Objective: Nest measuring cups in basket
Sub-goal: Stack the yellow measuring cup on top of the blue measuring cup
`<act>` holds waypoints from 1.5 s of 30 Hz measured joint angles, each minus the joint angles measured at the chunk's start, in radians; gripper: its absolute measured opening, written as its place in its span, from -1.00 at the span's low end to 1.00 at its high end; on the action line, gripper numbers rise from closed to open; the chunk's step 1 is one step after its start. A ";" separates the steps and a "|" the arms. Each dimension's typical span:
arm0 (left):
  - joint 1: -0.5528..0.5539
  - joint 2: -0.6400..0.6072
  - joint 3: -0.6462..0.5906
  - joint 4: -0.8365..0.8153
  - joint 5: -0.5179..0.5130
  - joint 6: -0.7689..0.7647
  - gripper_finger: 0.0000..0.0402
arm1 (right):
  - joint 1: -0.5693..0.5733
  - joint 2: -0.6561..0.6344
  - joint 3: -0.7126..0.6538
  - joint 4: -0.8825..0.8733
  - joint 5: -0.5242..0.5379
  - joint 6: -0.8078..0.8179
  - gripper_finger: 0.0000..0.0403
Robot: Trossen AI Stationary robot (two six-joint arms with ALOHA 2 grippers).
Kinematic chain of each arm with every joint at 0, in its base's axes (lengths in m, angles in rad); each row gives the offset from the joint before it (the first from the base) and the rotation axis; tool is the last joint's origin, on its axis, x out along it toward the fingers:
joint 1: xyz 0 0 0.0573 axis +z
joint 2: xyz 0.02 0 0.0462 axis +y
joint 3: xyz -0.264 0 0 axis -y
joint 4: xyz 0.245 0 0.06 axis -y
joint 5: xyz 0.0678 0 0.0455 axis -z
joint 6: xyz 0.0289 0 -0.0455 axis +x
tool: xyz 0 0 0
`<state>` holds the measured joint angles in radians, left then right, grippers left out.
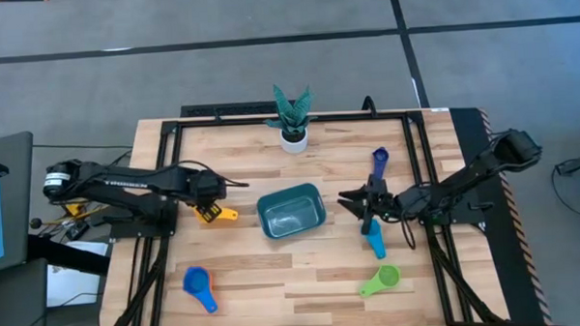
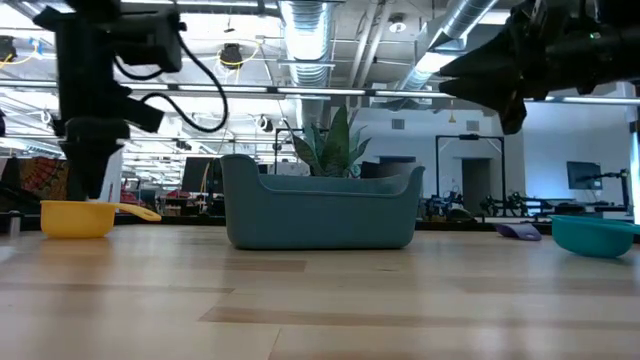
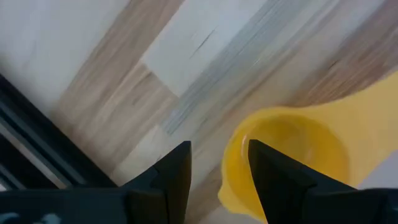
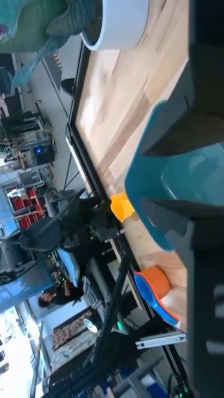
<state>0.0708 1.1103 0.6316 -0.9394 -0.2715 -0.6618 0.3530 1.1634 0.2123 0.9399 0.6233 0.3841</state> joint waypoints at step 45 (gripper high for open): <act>-0.314 -0.154 0.161 0.002 0.167 0.209 -0.99 | -0.081 0.019 0.000 -0.011 -0.023 0.132 -0.58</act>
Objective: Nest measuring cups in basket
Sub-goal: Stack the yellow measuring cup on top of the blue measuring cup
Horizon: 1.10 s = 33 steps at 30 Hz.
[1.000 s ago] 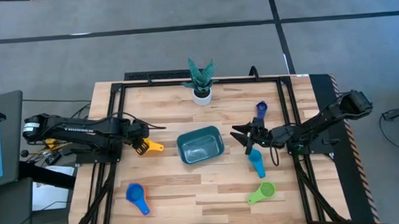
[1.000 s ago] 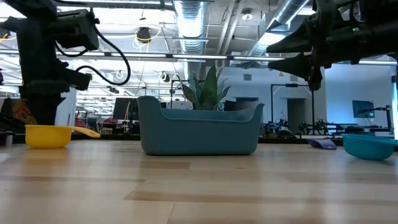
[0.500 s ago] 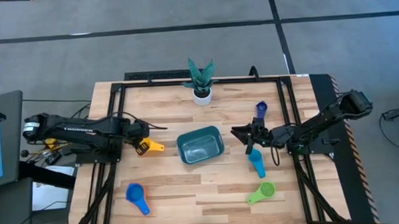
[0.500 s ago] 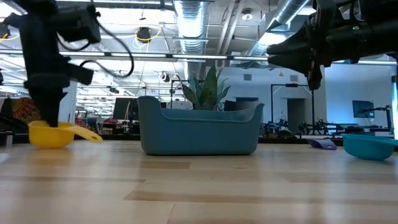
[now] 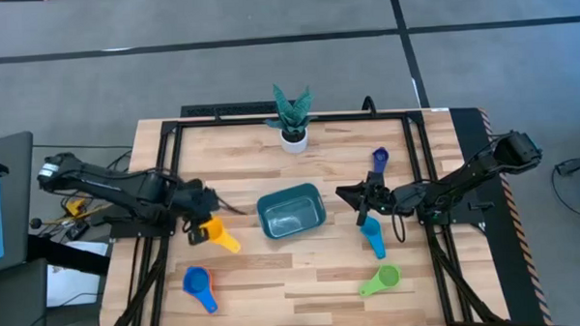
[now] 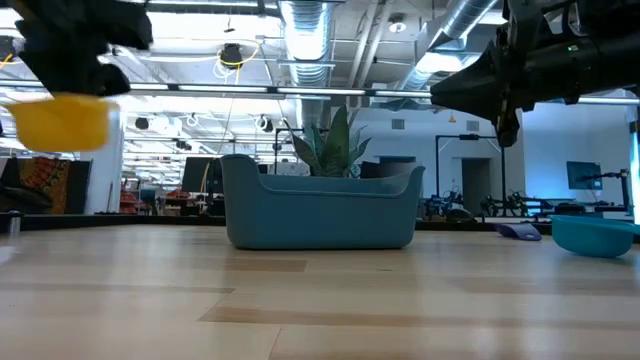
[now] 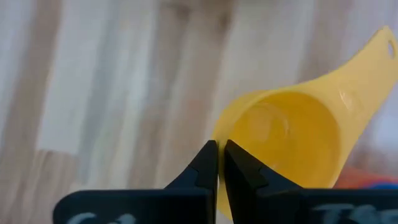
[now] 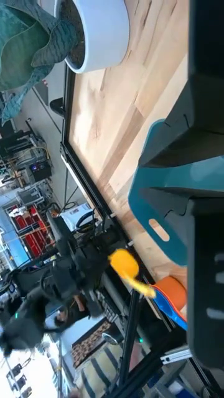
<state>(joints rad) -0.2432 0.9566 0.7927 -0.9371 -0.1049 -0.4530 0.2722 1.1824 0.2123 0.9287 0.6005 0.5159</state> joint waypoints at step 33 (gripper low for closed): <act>-0.558 0.349 0.227 0.052 0.023 -0.454 -0.99 | -0.136 0.000 0.046 -0.027 -0.181 0.108 -0.63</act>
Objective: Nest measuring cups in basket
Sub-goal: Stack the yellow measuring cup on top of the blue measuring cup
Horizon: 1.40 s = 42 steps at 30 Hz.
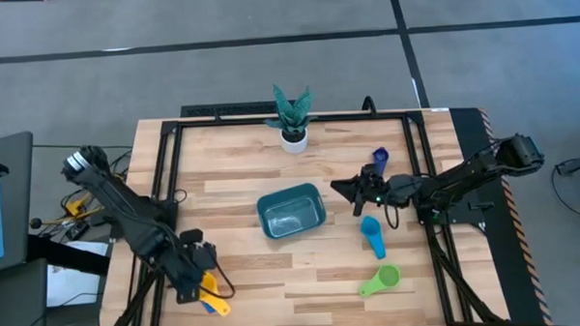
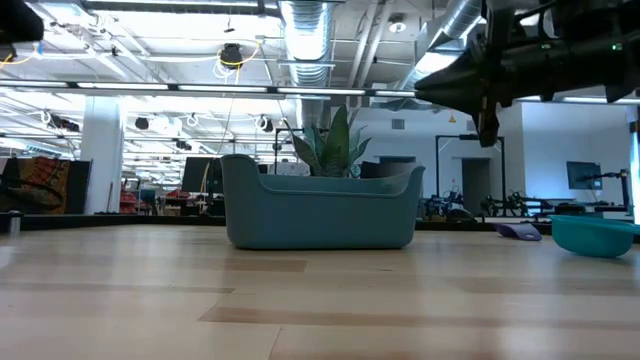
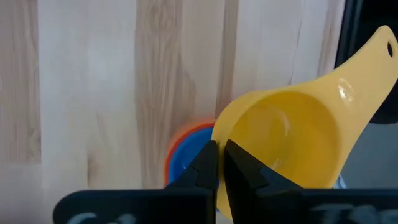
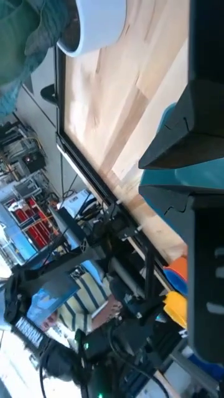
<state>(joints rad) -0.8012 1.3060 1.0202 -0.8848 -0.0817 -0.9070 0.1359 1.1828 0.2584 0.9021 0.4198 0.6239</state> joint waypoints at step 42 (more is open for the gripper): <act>-0.074 0.144 0.080 -0.224 -0.111 -0.109 -0.97 | 0.042 0.000 0.036 -0.033 0.000 -0.046 -0.63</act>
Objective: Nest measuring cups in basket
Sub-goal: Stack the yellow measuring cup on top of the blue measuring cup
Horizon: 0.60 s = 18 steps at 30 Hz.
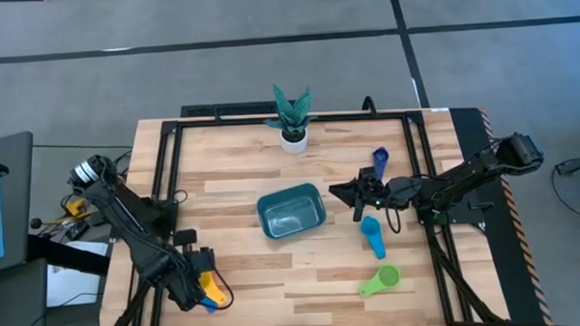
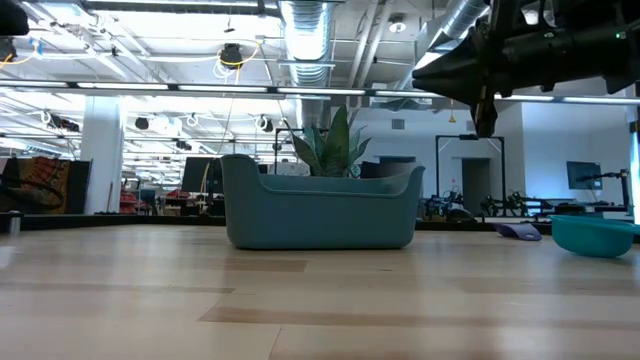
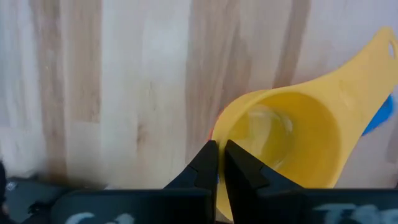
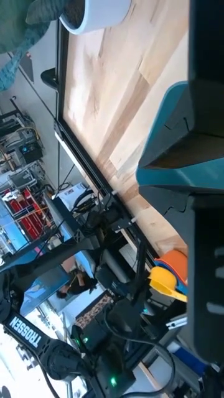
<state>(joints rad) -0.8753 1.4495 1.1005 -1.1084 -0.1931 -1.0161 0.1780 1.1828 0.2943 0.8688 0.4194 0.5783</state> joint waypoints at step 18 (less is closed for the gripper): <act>-0.036 -0.100 -0.144 0.135 0.056 0.036 -0.97 | -0.002 0.000 0.000 0.000 0.000 0.000 -0.63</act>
<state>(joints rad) -0.9109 1.3495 0.9563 -0.9736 -0.1373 -0.9804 0.1761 1.1828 0.2943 0.8688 0.4194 0.5785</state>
